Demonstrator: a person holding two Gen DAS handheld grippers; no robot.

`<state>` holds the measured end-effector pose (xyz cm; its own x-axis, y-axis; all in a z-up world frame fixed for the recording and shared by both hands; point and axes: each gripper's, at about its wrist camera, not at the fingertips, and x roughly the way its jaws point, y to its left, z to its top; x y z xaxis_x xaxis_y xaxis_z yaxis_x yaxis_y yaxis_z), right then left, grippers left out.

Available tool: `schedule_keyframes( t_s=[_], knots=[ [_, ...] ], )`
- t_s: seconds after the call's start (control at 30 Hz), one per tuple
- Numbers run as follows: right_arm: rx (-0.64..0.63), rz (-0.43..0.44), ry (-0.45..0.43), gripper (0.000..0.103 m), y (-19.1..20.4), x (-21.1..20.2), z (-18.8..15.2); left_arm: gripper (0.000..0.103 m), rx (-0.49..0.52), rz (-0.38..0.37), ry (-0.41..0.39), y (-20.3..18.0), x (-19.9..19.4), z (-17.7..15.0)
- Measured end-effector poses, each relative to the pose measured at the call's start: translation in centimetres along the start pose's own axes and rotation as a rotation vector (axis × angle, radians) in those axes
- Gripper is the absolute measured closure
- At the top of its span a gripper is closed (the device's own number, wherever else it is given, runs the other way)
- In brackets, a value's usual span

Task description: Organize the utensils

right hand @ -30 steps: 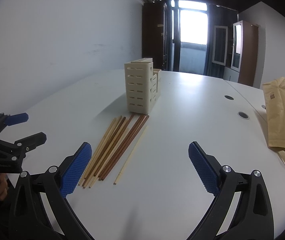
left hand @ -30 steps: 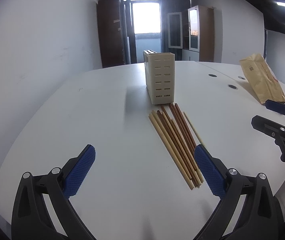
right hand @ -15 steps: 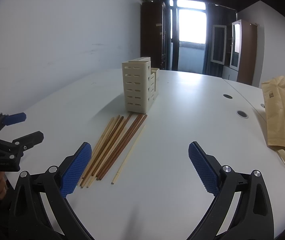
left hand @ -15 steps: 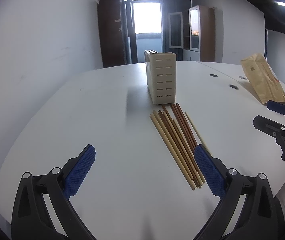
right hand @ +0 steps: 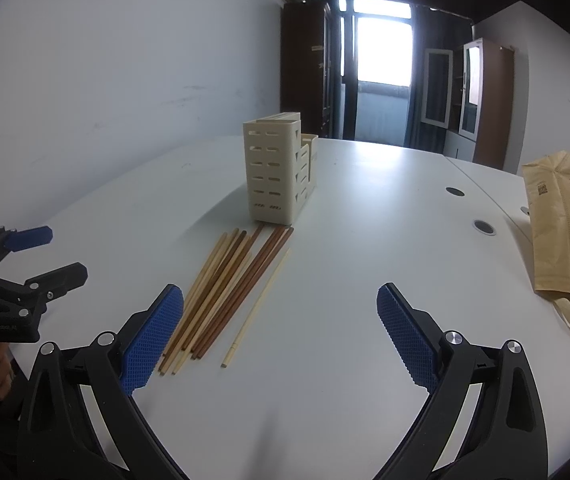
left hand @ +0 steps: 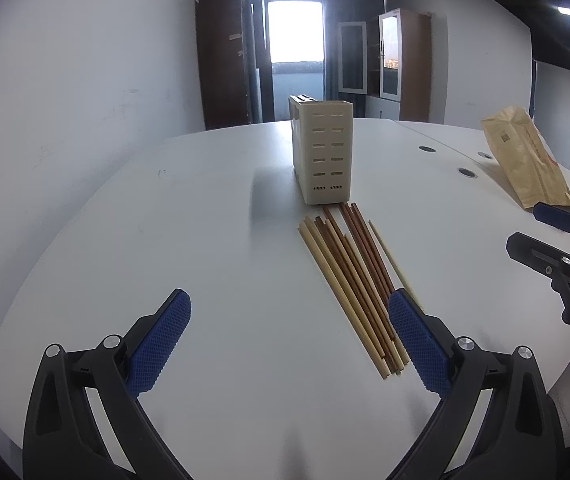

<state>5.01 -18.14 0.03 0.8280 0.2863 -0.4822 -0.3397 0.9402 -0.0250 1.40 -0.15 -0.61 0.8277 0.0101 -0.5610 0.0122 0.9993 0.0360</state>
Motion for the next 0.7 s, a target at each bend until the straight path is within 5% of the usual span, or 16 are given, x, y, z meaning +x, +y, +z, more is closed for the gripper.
schedule_keyframes(
  t_s=[0.47, 0.7],
  knots=[
    [0.010, -0.004, -0.005, 0.005, -0.2, 0.1, 0.0, 0.006, -0.034, -0.020, 0.036, 0.3, 0.6, -0.2],
    [0.082, -0.005, -0.034, 0.005, -1.5, 0.7, 0.4, 0.006, -0.030, 0.026, 0.051, 0.2, 2.0, 0.1]
  ],
)
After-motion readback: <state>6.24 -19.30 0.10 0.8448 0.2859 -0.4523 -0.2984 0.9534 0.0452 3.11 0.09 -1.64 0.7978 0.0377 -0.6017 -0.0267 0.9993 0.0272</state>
